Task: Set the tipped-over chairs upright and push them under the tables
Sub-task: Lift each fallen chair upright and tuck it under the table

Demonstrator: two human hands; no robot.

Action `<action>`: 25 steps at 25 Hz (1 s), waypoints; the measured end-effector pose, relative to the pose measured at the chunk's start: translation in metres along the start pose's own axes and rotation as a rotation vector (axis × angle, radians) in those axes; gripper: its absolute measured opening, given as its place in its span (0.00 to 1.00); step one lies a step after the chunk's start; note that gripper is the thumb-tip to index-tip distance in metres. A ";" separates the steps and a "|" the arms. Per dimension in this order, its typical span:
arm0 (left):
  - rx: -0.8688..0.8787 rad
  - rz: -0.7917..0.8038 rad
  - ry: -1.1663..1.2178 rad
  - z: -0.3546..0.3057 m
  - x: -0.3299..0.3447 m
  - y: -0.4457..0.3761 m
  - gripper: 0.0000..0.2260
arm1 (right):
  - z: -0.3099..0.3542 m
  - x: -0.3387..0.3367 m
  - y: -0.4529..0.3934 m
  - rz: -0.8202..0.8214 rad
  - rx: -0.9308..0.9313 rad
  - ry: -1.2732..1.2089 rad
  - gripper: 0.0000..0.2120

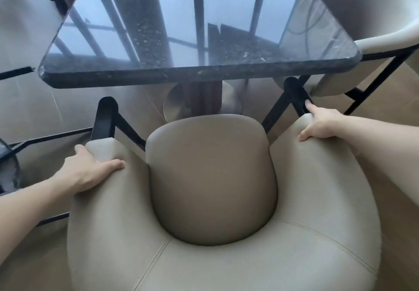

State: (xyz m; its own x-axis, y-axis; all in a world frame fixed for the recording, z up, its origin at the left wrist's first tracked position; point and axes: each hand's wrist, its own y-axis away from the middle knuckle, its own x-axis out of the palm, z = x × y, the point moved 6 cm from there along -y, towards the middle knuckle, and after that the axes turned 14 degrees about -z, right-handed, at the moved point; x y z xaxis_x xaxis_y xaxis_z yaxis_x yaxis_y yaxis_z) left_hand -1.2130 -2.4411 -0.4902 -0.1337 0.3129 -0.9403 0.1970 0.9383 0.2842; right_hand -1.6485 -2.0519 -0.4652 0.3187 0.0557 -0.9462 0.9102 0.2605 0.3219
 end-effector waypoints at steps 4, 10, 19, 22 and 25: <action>0.015 -0.006 0.022 -0.015 0.002 -0.010 0.52 | 0.004 0.001 -0.012 -0.053 0.009 -0.002 0.56; 0.014 -0.015 0.034 -0.026 0.007 -0.024 0.50 | 0.010 0.005 -0.024 -0.101 0.029 0.012 0.50; -0.011 -0.016 0.012 -0.033 0.007 -0.030 0.51 | 0.018 0.011 -0.012 -0.232 0.116 0.051 0.35; 0.180 -0.084 -0.092 -0.049 0.000 -0.010 0.48 | 0.037 0.013 0.018 -0.332 0.041 0.188 0.29; 0.588 -0.183 -0.210 -0.072 -0.001 0.041 0.38 | 0.062 0.027 0.065 -0.326 -0.201 0.240 0.27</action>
State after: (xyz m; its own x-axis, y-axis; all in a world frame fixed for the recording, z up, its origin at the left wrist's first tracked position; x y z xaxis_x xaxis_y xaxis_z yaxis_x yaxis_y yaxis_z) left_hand -1.2751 -2.3927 -0.4638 -0.0345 0.0641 -0.9973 0.6961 0.7176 0.0220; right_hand -1.5642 -2.0930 -0.4682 -0.0679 0.1553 -0.9855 0.8757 0.4825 0.0157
